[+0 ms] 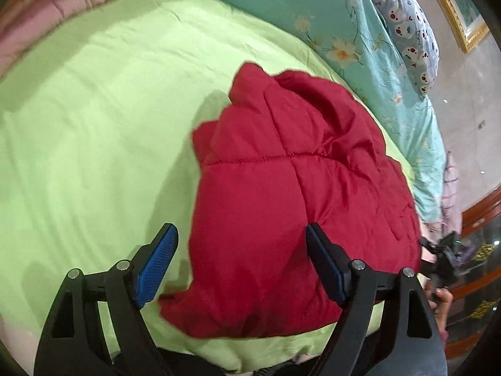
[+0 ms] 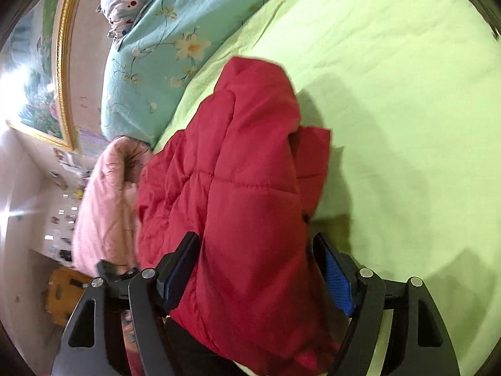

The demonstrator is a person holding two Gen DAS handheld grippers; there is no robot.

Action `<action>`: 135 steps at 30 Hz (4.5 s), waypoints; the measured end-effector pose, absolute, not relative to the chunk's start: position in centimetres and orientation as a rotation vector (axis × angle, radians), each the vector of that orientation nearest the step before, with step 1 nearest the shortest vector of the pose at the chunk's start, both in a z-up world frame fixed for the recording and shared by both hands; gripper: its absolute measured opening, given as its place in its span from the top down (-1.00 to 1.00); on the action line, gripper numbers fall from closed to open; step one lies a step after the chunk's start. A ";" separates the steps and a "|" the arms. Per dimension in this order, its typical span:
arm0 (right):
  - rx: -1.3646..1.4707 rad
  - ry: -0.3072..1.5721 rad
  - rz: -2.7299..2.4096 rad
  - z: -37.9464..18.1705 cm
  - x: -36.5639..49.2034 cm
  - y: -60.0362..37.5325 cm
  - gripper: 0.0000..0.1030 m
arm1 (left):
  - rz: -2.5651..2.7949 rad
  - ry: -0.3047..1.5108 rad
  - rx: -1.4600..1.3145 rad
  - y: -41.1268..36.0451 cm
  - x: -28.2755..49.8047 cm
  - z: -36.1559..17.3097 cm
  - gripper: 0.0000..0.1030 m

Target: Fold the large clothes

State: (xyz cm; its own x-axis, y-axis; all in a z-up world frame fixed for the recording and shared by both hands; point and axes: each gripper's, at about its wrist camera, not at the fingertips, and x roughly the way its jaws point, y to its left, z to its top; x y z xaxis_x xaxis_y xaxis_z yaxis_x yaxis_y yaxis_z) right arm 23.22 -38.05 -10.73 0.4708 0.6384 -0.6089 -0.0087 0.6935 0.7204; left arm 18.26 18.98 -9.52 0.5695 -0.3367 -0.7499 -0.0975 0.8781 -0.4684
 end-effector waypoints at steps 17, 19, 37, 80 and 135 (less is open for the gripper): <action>0.388 0.775 0.327 -4.9 15.2 -31.6 -0.49 | -0.170 0.811 -0.346 14.3 13.6 -3.7 -0.61; 0.369 0.773 0.336 -4.9 14.9 -30.6 -0.48 | -0.194 0.804 -0.318 12.9 13.3 -3.3 -0.61; 0.152 0.769 0.394 -4.6 14.3 -20.8 -0.48 | -0.298 0.829 -0.162 3.9 13.5 -4.5 -0.61; 0.155 0.911 0.292 -8.1 32.0 -18.8 0.61 | -0.160 1.011 -0.251 4.6 33.0 -7.3 0.00; 0.075 0.801 0.191 -6.3 18.5 -25.6 0.16 | -0.095 0.964 -0.099 3.9 17.3 -7.3 -0.17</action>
State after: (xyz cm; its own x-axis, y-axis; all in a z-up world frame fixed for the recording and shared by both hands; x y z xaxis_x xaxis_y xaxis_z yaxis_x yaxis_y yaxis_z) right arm 18.45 -25.59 -6.34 0.6796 0.1981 -0.7063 -0.1414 0.9802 0.1388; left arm 17.34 3.86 -7.29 0.5665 -0.1248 -0.8146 0.0367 0.9913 -0.1264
